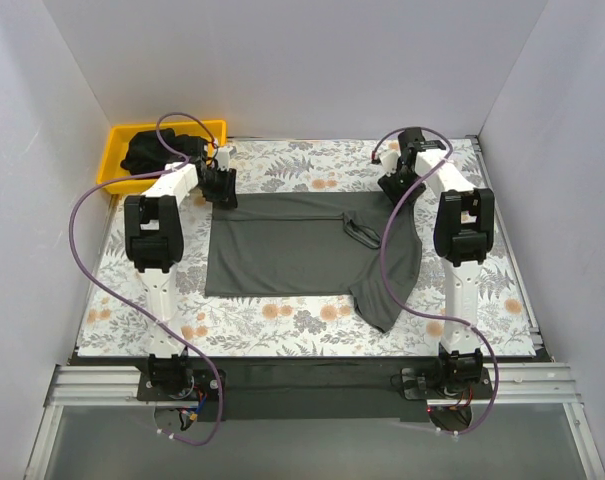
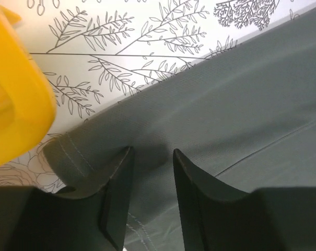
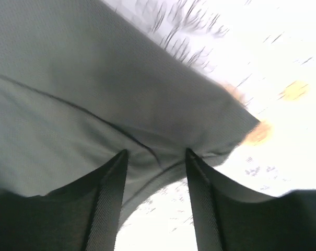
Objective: Fold and stack the t-shirts
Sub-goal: Fold the tshirt
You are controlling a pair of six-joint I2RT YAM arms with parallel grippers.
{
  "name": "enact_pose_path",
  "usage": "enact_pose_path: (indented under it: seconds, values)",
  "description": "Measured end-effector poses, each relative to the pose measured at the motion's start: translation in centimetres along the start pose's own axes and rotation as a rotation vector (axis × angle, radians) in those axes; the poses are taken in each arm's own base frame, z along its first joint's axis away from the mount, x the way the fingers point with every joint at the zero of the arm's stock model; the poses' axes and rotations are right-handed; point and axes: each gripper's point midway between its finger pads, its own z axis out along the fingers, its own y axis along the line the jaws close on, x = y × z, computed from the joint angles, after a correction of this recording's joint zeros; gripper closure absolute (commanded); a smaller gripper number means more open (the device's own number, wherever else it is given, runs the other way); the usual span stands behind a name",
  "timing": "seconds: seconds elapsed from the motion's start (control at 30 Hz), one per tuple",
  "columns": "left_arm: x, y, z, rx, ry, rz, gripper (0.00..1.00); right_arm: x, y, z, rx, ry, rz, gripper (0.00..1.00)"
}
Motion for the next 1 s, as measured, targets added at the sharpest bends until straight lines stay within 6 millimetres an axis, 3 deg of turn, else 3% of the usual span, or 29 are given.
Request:
enact_pose_path:
  seconds: [0.13, 0.17, 0.23, 0.3, 0.43, 0.5, 0.57, 0.63, 0.8, 0.9, 1.0]
  values:
    - [-0.4, -0.5, -0.6, 0.038, 0.0, 0.016, 0.51, -1.6, -0.3, -0.9, -0.01, -0.071, -0.037, 0.2]
    - [-0.4, -1.0, -1.1, 0.059, -0.002, 0.026, 0.49, -1.8, 0.0, -1.7, -0.022, -0.091, -0.051, 0.2]
    - [0.1, -2.2, -2.5, 0.098, 0.002, 0.041, 0.45, -2.0, 1.2, -4.4, -0.057, -0.139, -0.092, 0.2]
    - [1.1, -3.8, -5.2, 0.132, -0.002, 0.068, 0.43, -1.5, 2.9, -8.4, -0.088, -0.195, -0.147, 0.2]
    - [3.1, -8.0, -12.3, 0.188, -0.066, 0.179, 0.36, 2.4, 7.9, -16.1, -0.116, -0.284, -0.295, 0.22]
    - [4.5, -10.1, -15.2, 0.225, -0.096, 0.235, 0.36, 5.5, 11.2, -17.6, -0.146, -0.286, -0.375, 0.24]
    - [6.4, -12.0, -17.3, 0.273, -0.115, 0.285, 0.36, 8.6, 14.1, -17.4, -0.196, -0.247, -0.432, 0.25]
    - [8.5, -13.4, -18.2, 0.325, -0.101, 0.306, 0.36, 11.7, 17.0, -15.9, -0.268, -0.183, -0.474, 0.28]
    - [13.8, -14.4, -17.3, 0.395, -0.01, 0.273, 0.36, 17.9, 22.4, -11.5, -0.388, 0.011, -0.57, 0.31]
    - [15.0, -14.5, -17.1, 0.403, 0.015, 0.258, 0.37, 19.4, 23.7, -10.1, -0.389, 0.052, -0.619, 0.32]
    - [14.8, -14.5, -17.3, 0.393, 0.004, 0.267, 0.37, 19.1, 23.6, -9.0, -0.345, 0.056, -0.621, 0.34]
